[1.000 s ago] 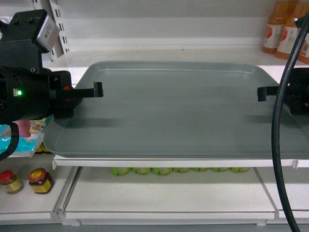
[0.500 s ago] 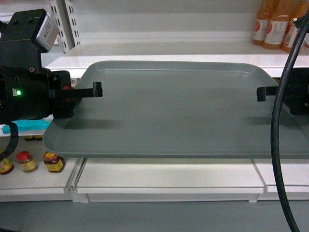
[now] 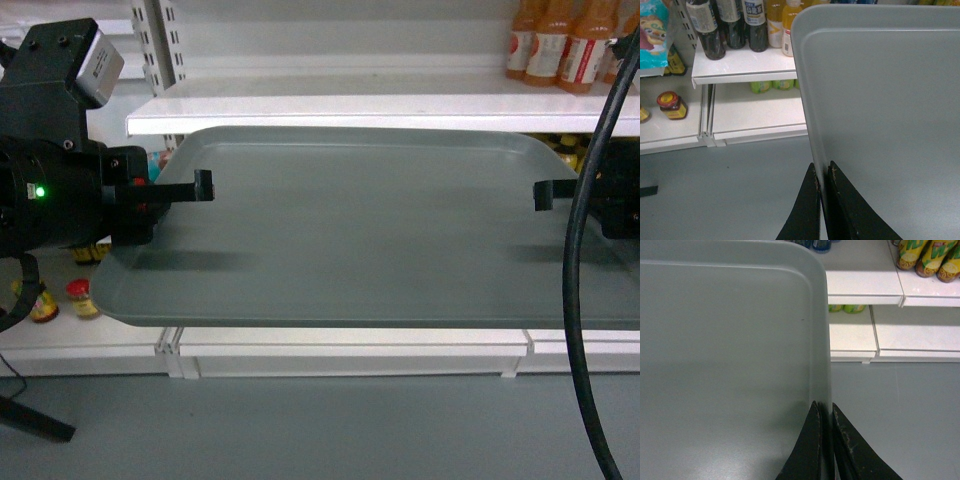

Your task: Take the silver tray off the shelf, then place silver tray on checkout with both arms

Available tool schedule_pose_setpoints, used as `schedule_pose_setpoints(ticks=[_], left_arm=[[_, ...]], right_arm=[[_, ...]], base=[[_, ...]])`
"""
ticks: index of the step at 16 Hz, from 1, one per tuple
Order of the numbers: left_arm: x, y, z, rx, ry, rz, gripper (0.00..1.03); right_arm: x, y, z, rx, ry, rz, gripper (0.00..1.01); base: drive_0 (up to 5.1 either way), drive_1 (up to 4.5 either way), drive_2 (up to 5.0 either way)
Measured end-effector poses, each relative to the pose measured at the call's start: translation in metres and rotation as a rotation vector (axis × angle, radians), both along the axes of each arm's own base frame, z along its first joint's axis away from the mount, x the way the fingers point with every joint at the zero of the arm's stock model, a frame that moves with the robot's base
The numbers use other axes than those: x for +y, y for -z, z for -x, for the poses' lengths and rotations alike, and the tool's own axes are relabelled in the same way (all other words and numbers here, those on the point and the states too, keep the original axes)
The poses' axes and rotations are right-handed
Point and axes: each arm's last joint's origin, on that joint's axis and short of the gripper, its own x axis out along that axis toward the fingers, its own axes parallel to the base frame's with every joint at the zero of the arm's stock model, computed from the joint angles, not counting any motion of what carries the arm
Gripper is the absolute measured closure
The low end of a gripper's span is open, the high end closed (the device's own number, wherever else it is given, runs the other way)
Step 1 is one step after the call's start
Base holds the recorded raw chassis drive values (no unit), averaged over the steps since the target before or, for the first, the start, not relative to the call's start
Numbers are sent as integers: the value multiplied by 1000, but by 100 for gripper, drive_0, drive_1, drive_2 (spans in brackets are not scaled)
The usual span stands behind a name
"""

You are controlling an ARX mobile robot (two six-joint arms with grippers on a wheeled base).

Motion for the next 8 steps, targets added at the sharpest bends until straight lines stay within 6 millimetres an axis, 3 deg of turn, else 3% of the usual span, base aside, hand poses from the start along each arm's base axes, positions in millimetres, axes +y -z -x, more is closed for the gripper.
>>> schedule_pose_setpoints(ticks=[8], left_arm=[[-1, 0, 0, 2, 1, -2, 100]], right_arm=[[-1, 0, 0, 2, 2, 0, 98]], base=[[-5, -423, 413]])
